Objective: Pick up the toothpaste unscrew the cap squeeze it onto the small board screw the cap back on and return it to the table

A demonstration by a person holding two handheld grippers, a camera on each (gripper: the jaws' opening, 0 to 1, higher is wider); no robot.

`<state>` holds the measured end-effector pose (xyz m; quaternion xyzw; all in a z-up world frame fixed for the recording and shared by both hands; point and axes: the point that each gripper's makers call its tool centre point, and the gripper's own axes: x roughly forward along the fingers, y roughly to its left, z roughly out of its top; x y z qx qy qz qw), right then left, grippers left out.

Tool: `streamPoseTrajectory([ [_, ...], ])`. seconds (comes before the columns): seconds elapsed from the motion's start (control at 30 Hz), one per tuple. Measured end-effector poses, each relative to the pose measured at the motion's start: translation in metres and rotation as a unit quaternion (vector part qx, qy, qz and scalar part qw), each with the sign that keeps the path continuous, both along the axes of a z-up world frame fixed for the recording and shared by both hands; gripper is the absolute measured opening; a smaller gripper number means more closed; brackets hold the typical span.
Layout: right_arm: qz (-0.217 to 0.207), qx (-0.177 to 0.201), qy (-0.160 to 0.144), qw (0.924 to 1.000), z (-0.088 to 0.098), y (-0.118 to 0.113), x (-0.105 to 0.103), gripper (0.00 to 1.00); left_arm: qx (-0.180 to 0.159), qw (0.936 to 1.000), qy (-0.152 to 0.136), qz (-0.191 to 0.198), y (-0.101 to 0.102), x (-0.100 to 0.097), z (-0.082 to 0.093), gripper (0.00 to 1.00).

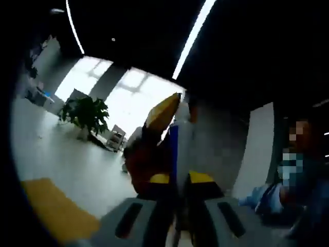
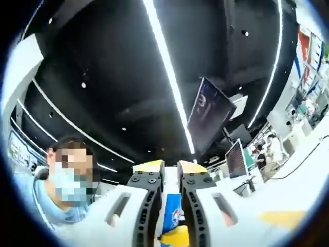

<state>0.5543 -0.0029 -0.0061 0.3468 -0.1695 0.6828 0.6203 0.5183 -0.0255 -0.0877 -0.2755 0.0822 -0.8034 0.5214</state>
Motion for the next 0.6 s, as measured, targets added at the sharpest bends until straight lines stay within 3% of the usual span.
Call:
streamPoseTrajectory([
  [0.17, 0.06, 0.007, -0.021, 0.9979, 0.002, 0.006, -0.019, 0.11, -0.013, 0.9947, 0.026, -0.098, 0.008, -0.025, 0.002, 0.09],
  [0.33, 0.082, 0.015, -0.046, 0.9954, 0.005, 0.005, -0.033, 0.11, -0.017, 0.9934, 0.01, -0.113, 0.008, -0.036, 0.003, 0.09],
  [0.37, 0.084, 0.031, -0.05, 0.9947, 0.009, 0.002, -0.035, 0.11, -0.011, 0.9924, 0.007, -0.122, 0.008, -0.04, 0.0, 0.08],
  [0.43, 0.105, 0.069, -0.052, 0.9907, 0.018, -0.012, -0.04, 0.11, 0.032, 0.992, -0.011, -0.121, 0.001, -0.044, -0.016, 0.08],
  [0.5, 0.062, 0.056, -0.057, 0.9949, 0.018, -0.015, -0.032, 0.11, 0.047, 0.9957, -0.04, -0.07, -0.011, -0.036, -0.024, 0.08],
  [0.6, -0.01, 0.048, -0.056, 0.9972, 0.018, -0.024, -0.016, 0.11, 0.054, 0.9953, -0.051, -0.063, -0.01, -0.036, -0.027, 0.08],
])
